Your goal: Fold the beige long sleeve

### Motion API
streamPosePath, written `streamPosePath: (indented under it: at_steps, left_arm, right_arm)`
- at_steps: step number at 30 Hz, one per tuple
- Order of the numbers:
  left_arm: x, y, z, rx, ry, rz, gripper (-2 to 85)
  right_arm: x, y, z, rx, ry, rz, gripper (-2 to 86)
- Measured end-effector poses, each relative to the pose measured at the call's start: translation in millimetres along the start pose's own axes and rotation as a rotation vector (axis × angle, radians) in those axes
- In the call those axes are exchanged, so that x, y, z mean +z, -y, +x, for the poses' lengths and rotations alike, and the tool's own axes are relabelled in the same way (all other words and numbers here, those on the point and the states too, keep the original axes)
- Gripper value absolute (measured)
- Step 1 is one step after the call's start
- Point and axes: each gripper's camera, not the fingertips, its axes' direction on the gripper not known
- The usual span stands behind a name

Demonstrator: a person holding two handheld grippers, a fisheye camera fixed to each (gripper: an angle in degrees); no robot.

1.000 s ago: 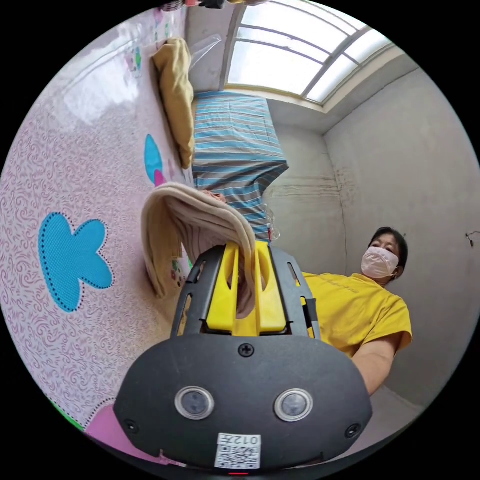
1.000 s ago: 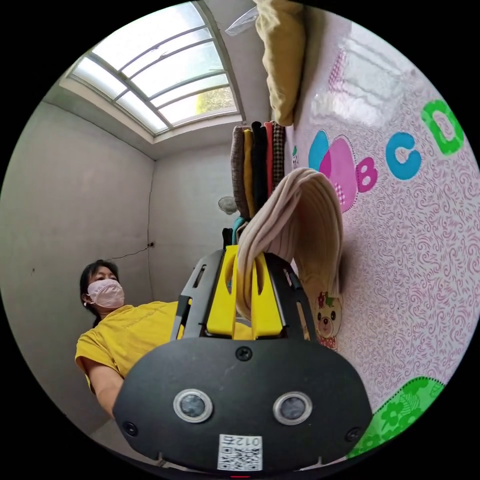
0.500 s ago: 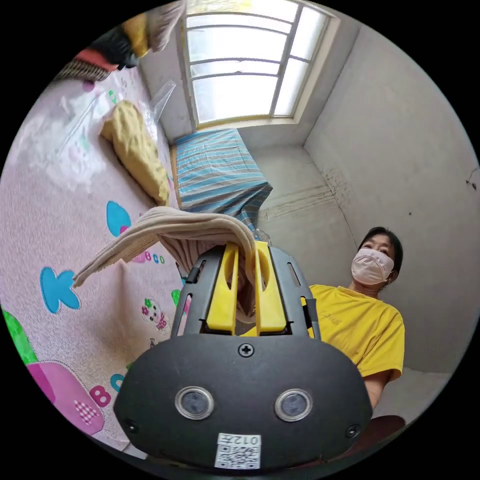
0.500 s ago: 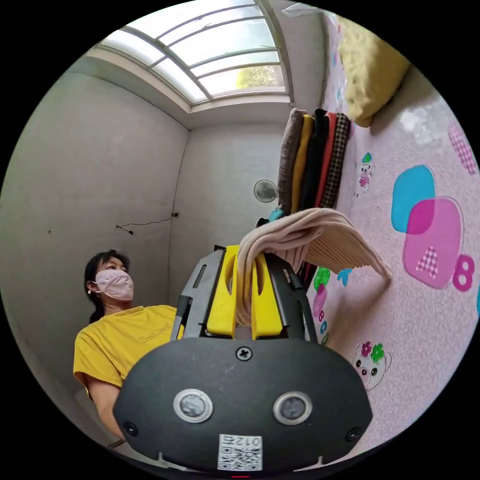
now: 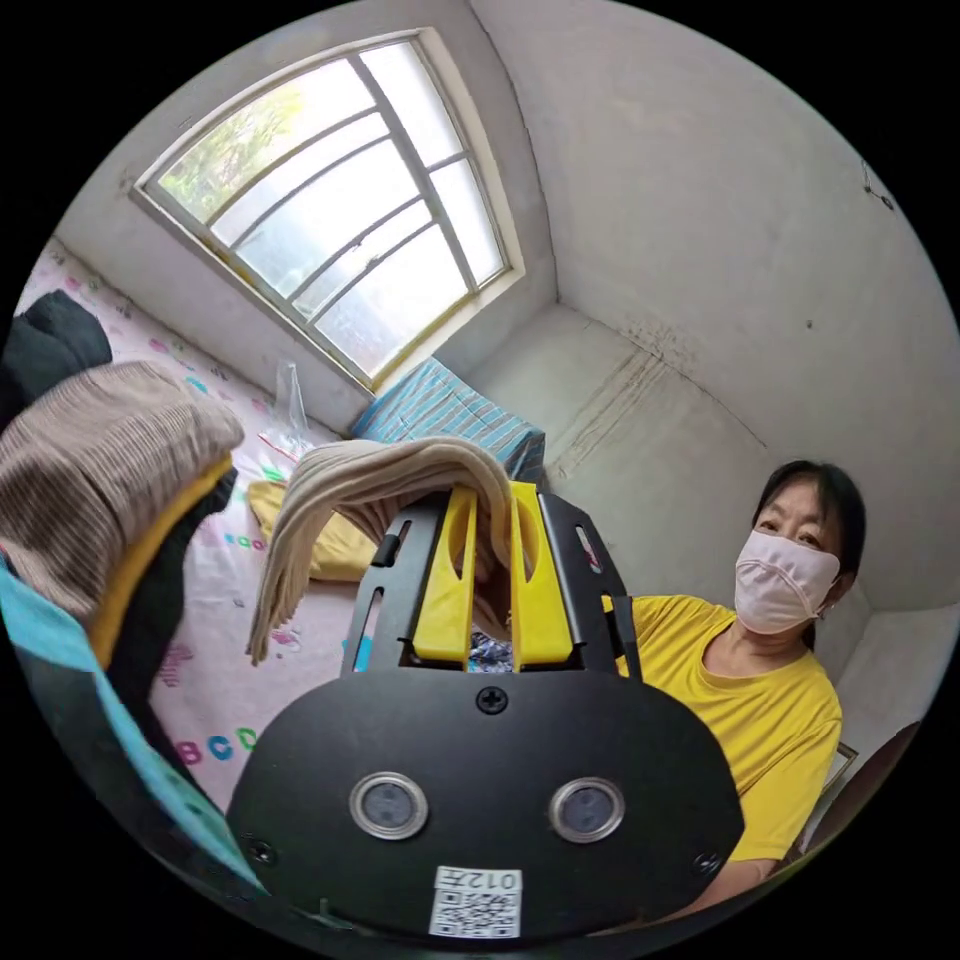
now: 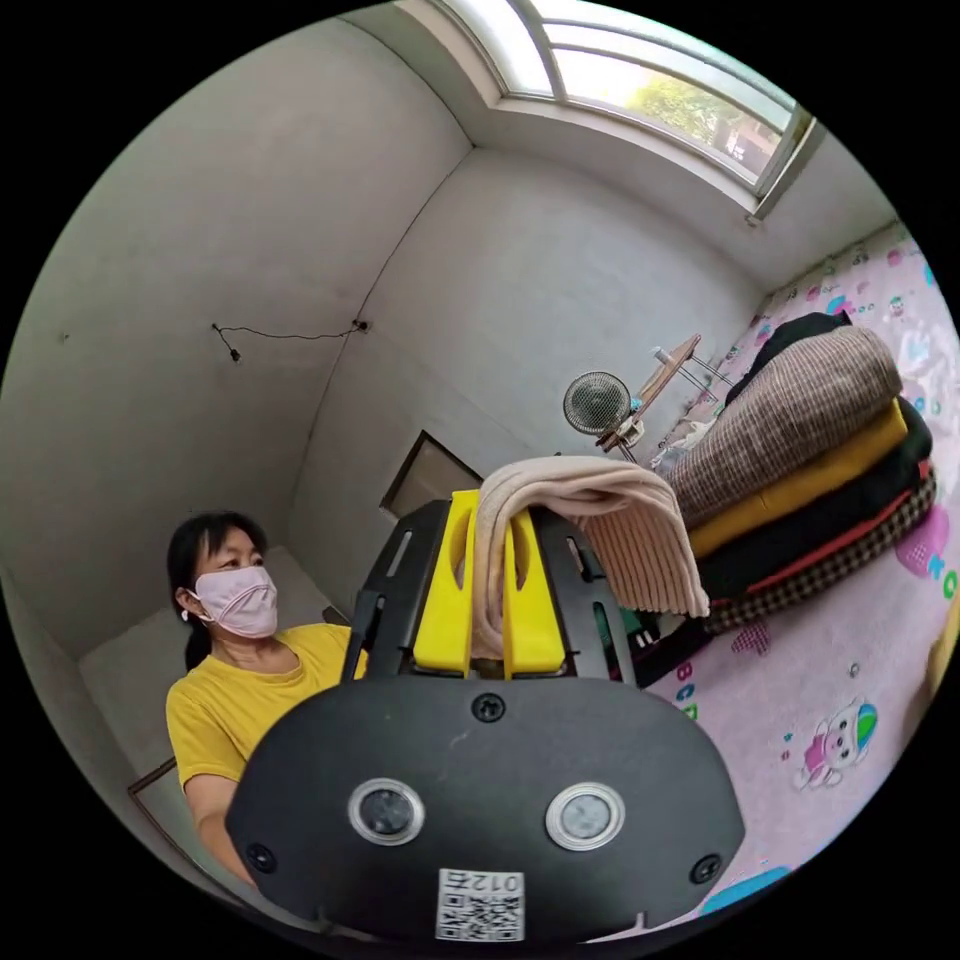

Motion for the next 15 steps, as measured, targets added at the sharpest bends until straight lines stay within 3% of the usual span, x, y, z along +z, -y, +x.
streamPosePath:
  at_steps: [8, 15]
  left_arm:
    - [-96.3, 122.1, -18.2, -0.071, 0.118, 0.082, 4.8]
    - [-80.3, 173.6, 2.0, -0.066, 0.107, 0.117, 5.0]
  right_arm:
    - [173.6, 155.7, 143.1, -0.025, -0.111, -0.064, -0.1]
    - [227.6, 212.0, 216.4, -0.071, -0.154, -0.111, -0.1]
